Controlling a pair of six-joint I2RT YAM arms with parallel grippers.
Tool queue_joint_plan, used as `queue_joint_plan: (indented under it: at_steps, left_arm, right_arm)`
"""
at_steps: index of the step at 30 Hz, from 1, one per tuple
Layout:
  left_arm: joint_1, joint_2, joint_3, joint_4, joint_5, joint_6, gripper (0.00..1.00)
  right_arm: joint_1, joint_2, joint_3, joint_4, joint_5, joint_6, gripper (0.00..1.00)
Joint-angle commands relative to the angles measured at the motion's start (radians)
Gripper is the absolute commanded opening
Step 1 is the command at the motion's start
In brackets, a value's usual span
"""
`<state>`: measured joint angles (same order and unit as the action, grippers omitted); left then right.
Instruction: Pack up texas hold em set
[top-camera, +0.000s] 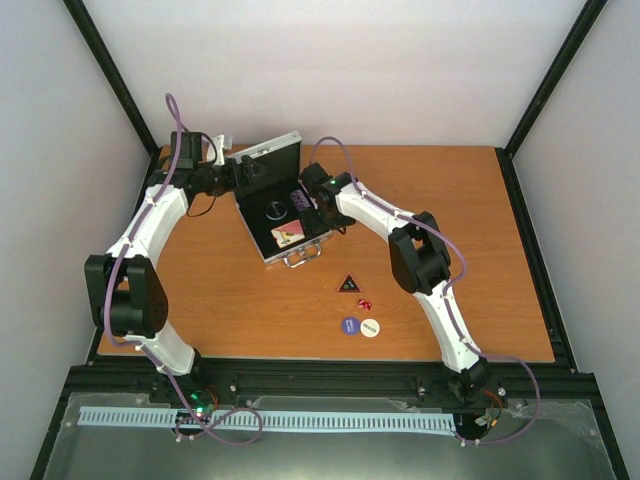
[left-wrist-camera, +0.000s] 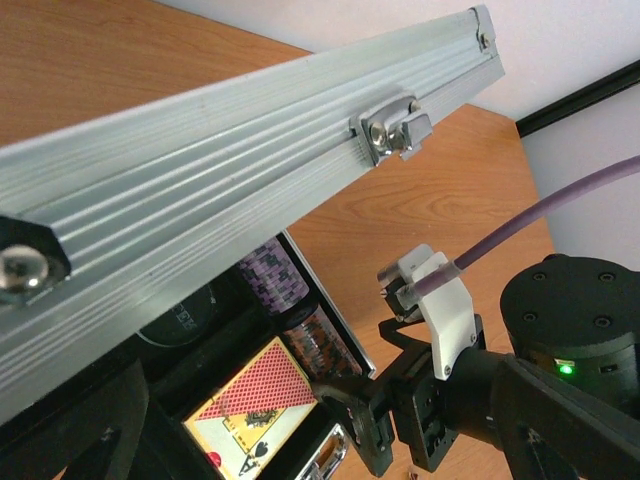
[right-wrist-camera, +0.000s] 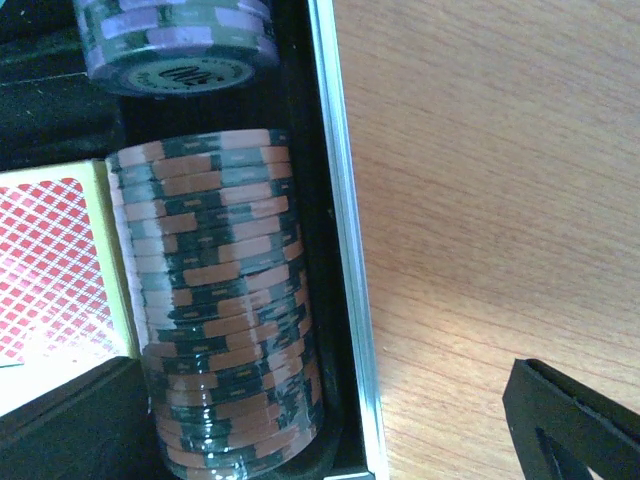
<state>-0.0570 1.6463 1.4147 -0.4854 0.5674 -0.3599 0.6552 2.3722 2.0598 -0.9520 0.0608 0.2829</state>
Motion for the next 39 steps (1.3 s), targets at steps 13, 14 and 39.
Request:
queue_joint_plan:
  at_steps: [13,14,39]
  left_arm:
    - [-0.002,-0.149,0.033,-0.091,0.102,-0.027,0.97]
    - [-0.003,-0.159,0.029,-0.097,0.103,-0.028,0.98]
    - [-0.002,-0.288,-0.054,-0.15,0.129,-0.034,0.99]
  right_arm:
    - [0.041,-0.149,-0.376,0.05,0.066,-0.047,0.99]
    - [0.048,-0.163,-0.401,0.056,0.065,-0.047,0.99]
    - [0.196,-0.394,-0.625,0.062,0.044,-0.042,1.0]
